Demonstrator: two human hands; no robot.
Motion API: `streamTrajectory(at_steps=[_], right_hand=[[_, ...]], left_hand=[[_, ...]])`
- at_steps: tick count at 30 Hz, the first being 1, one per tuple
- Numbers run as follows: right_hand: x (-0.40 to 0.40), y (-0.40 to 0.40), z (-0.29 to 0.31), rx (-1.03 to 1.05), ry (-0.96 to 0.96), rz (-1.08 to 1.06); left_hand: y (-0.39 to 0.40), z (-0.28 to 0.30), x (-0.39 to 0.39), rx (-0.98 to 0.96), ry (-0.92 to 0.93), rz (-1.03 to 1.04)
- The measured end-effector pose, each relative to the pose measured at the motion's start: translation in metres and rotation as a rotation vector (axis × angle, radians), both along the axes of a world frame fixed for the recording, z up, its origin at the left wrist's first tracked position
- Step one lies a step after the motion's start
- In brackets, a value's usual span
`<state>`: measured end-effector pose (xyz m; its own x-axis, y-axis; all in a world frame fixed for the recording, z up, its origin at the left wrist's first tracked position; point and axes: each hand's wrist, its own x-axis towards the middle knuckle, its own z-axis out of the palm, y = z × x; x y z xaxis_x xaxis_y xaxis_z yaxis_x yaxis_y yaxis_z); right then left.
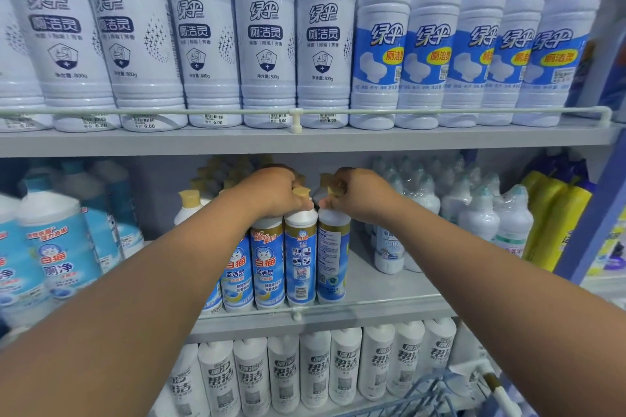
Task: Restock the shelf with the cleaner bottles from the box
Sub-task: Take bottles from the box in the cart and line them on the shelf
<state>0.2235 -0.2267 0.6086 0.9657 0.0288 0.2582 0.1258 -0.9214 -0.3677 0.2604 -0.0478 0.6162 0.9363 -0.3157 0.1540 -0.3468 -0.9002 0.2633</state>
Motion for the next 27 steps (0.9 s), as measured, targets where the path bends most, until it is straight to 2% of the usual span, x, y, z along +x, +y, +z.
streamTrajectory(at_steps=[3,12,20,24,27], right_hand=[[-0.004,-0.008,0.005,0.038,0.057,0.108],[-0.004,-0.001,0.005,-0.033,0.018,-0.031],[-0.010,0.008,0.008,-0.133,0.023,-0.053],[-0.010,-0.001,0.004,0.036,0.024,0.053],[-0.005,-0.008,-0.001,0.043,0.024,0.078]], left_hand=[[-0.002,0.001,-0.003,0.004,-0.002,0.010],[-0.007,0.003,-0.007,0.046,-0.009,0.036],[-0.008,0.003,-0.007,0.079,0.012,0.044],[0.004,0.005,-0.008,-0.009,0.057,-0.053],[0.009,0.004,-0.006,-0.019,0.050,-0.094]])
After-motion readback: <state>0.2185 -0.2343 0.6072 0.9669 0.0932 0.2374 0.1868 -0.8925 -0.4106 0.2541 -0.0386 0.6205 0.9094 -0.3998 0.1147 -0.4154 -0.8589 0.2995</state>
